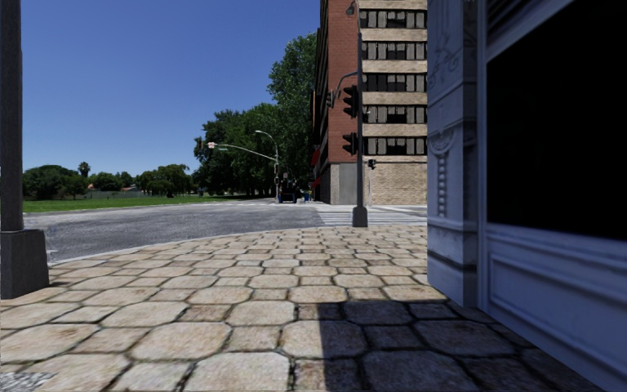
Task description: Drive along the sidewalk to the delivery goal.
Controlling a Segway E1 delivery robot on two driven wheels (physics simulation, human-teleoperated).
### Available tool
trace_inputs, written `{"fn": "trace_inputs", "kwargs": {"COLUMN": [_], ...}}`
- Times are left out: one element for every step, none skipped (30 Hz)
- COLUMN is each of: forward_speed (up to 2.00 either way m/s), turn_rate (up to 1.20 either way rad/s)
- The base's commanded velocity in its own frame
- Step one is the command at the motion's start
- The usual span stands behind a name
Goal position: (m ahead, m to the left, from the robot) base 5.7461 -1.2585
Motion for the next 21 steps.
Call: {"fn": "trace_inputs", "kwargs": {"forward_speed": [2.0, 2.0, 2.0, 2.0, 2.0, 2.0, 2.0, 2.0, 2.0, 2.0, 2.0, 2.0, 2.0, 2.0, 2.0, 2.0, 2.0, 2.0, 2.0, 2.0, 2.0], "turn_rate": [0.0, 0.0, 0.0, 0.0, 0.0, 0.0, 0.0, 0.0, 0.0, 0.0, 0.0, 0.0, 0.0, 0.0, 0.0, 0.0, 0.0, 0.0, 0.0, 0.0, 0.0]}}
